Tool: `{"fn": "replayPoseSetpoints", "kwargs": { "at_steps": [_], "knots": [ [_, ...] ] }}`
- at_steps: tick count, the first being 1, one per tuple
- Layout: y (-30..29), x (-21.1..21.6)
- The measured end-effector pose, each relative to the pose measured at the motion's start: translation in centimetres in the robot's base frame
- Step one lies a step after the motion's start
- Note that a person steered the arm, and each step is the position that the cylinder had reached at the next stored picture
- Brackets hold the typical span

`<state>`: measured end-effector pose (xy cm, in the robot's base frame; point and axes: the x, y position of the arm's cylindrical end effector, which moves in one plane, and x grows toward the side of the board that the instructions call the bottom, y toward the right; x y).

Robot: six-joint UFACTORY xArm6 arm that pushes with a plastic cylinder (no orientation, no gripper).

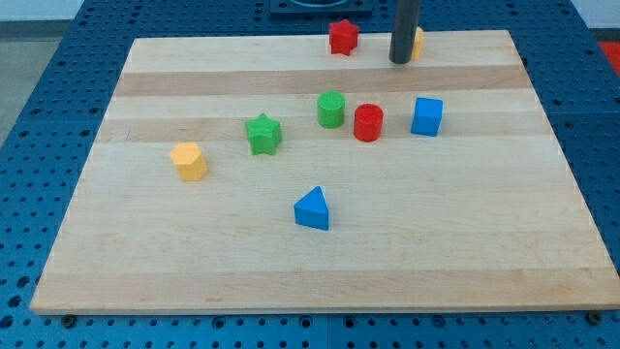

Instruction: Keep yellow heart on top right corner of the board

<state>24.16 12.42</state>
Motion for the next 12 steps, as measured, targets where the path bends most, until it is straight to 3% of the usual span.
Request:
{"fn": "replayPoseSetpoints", "kwargs": {
  "at_steps": [2,3,4,5,10,12],
  "knots": [
    [0.6,-1.4],
    [-2.0,-1.6],
    [-3.3,-5.0],
    [-3.3,-5.0],
    [13.8,-4.0],
    [13.6,-3.4]
  ]
}}
